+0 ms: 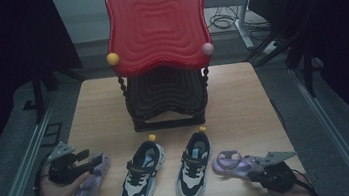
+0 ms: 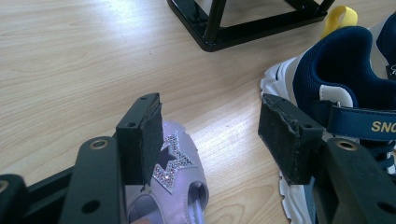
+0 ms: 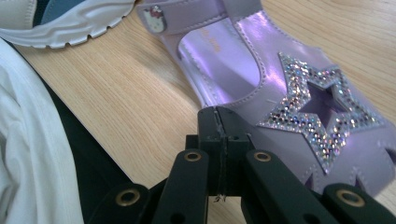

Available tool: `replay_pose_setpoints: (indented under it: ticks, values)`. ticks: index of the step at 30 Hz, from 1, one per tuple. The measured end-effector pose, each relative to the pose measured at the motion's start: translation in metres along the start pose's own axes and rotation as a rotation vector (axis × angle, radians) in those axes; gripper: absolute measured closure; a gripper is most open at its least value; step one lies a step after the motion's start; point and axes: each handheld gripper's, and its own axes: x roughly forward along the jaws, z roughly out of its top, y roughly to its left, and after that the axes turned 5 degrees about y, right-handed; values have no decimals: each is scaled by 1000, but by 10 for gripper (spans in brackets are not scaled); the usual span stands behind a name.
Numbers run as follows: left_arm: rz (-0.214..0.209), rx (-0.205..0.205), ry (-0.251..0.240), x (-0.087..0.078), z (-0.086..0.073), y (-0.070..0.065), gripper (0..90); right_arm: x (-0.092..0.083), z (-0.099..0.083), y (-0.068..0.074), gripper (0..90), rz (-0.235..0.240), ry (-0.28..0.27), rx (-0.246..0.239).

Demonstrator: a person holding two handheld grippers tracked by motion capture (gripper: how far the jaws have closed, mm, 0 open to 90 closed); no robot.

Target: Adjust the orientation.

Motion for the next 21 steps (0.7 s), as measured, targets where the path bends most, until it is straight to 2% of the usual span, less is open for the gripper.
replay_pose_setpoints:
  ticks: [9,17,21]
  values:
    - [4,-9,-4,-2,-1,2,402,-6,-4,-7,894,-16,17,20]
    - [-1,-1,10,1,-2,1,402,-6,-6,-9,894,17,23,33]
    - [2,-6,6,-1,-2,2,402,-9,-7,-12,894,-19,30,46]
